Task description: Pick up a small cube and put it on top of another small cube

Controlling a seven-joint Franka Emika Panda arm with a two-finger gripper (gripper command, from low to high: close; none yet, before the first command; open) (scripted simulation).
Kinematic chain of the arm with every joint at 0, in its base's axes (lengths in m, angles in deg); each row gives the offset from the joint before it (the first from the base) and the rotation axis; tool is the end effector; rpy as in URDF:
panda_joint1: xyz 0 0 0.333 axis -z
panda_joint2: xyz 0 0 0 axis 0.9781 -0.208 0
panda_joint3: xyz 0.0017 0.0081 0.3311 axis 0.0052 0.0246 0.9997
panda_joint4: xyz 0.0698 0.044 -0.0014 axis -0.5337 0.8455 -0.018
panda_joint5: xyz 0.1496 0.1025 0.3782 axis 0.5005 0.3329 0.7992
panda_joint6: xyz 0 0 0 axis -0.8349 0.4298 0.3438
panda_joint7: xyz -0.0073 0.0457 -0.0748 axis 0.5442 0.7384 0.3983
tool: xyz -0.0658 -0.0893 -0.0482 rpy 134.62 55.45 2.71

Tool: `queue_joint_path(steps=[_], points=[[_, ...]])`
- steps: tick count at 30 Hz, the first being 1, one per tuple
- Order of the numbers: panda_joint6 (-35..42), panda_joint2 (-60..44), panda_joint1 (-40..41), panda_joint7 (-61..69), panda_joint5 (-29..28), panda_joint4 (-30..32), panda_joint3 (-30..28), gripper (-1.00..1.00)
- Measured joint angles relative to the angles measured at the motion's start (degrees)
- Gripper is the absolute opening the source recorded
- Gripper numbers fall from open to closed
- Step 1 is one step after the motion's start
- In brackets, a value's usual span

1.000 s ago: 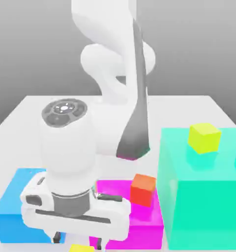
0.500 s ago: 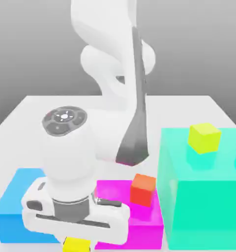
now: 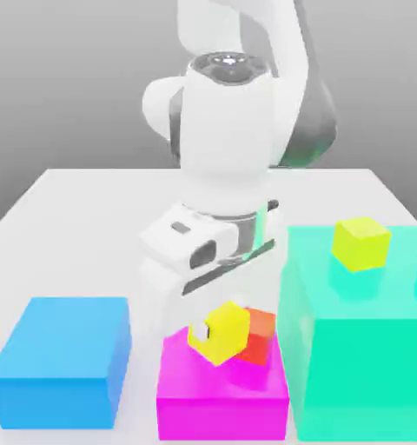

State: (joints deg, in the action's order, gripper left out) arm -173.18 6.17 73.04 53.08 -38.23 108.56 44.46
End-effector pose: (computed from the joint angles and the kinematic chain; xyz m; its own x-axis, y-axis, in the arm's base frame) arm 0.4709 0.0301 0.2886 0.9852 0.1715 0.0017 0.1714 -0.9851 0.0166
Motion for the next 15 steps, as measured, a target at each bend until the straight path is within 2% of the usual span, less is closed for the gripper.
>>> queue_joint_path(steps=[7, 12, 13, 15], points=[[3.3, 9.5, -4.5, 21.9, 1.1, 6.5, -0.1, -1.0], [-6.2, 2.9, -5.4, 24.8, 1.5, 9.5, -0.3, -1.0], [-7.4, 2.0, -5.4, 24.9, 1.4, 9.8, -0.3, 1.0], [-7.4, 2.0, -5.4, 24.9, 1.4, 9.8, -0.3, 1.0]])
